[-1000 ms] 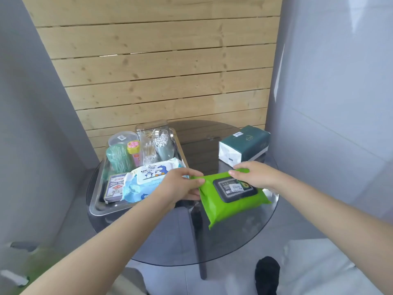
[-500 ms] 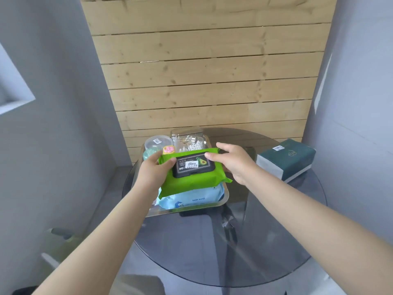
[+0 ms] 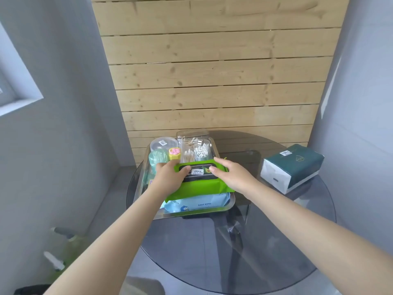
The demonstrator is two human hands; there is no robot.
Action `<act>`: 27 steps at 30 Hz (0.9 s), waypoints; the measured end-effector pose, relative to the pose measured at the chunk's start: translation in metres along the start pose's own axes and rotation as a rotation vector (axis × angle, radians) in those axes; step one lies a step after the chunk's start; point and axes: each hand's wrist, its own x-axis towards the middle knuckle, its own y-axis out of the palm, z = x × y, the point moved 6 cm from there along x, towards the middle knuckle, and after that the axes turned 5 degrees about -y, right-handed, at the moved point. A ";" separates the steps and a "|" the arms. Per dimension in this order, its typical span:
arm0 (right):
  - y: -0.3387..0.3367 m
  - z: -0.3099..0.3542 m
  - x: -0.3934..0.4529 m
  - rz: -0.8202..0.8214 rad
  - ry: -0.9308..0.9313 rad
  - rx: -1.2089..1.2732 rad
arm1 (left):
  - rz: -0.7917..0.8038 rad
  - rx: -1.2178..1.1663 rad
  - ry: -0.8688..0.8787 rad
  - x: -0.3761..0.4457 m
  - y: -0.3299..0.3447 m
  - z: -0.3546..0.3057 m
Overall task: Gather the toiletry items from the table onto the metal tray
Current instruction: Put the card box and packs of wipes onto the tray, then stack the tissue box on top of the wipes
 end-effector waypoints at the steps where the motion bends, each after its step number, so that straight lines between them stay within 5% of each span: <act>1: 0.000 0.000 0.000 0.008 -0.003 -0.007 | -0.004 0.028 0.000 0.000 0.001 -0.001; 7: -0.028 -0.008 0.002 -0.115 0.011 0.022 | -0.163 0.110 0.105 -0.010 0.006 -0.031; 14: -0.112 -0.042 0.001 -0.469 0.062 -0.222 | 0.099 -0.226 0.214 -0.020 0.066 -0.110; 18: -0.151 -0.091 0.005 -0.423 0.257 -0.469 | 0.331 -0.219 0.066 -0.017 0.128 -0.148; 23: -0.172 -0.131 0.007 -0.333 0.435 -0.334 | 0.476 -0.393 -0.212 -0.016 0.180 -0.159; 27: -0.179 -0.131 0.005 -0.376 0.427 -0.248 | 0.484 -0.479 -0.192 -0.019 0.195 -0.160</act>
